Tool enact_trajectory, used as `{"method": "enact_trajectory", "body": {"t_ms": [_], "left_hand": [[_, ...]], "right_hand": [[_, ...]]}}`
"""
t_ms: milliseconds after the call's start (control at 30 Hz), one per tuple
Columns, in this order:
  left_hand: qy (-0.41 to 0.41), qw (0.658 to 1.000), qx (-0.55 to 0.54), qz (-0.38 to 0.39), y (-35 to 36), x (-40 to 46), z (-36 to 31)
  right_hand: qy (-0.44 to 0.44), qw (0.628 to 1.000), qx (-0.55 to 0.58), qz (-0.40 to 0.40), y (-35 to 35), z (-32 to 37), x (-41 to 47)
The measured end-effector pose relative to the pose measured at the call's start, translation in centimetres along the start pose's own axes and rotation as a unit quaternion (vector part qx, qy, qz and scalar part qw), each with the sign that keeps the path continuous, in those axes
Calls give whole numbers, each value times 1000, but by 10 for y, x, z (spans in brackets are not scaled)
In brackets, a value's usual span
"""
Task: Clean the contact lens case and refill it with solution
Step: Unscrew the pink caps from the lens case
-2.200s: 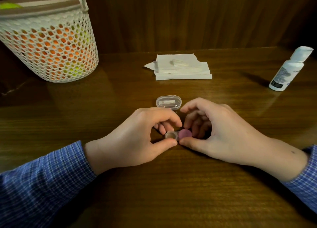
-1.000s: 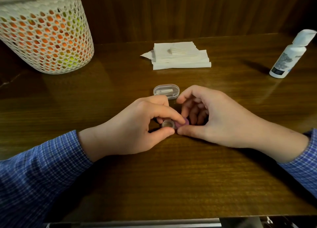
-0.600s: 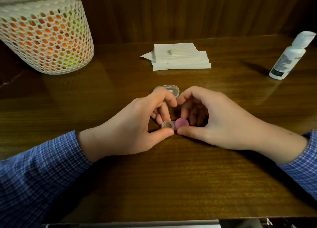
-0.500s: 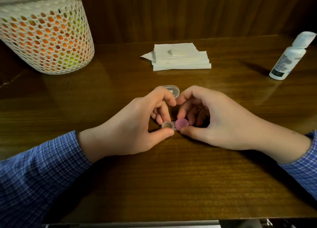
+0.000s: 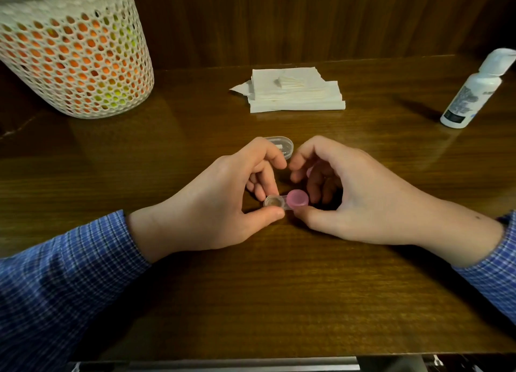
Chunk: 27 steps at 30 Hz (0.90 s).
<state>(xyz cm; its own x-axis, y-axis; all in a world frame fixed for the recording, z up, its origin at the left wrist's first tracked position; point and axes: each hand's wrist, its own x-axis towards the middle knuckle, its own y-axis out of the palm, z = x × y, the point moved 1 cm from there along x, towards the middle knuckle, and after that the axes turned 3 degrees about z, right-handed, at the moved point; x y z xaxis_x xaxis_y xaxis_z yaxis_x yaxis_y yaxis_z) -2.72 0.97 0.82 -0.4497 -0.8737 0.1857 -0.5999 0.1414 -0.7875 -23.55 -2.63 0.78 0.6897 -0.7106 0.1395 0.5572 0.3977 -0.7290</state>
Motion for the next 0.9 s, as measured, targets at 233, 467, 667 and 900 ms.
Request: {"method": "enact_trajectory", "body": {"t_ms": [233, 467, 667, 900], "left_hand": [[3, 1000, 1, -6, 1, 0, 0], [5, 1000, 3, -5, 0, 0, 0], [3, 1000, 1, -5, 0, 0, -1], [4, 1000, 7, -4, 0, -1, -1]], "right_hand": [[-5, 1000, 26, 9, 0, 0, 0], [8, 1000, 3, -14, 0, 2, 1], [-6, 1000, 30, 4, 0, 1, 0], [17, 1000, 1, -14, 0, 3, 1]]}}
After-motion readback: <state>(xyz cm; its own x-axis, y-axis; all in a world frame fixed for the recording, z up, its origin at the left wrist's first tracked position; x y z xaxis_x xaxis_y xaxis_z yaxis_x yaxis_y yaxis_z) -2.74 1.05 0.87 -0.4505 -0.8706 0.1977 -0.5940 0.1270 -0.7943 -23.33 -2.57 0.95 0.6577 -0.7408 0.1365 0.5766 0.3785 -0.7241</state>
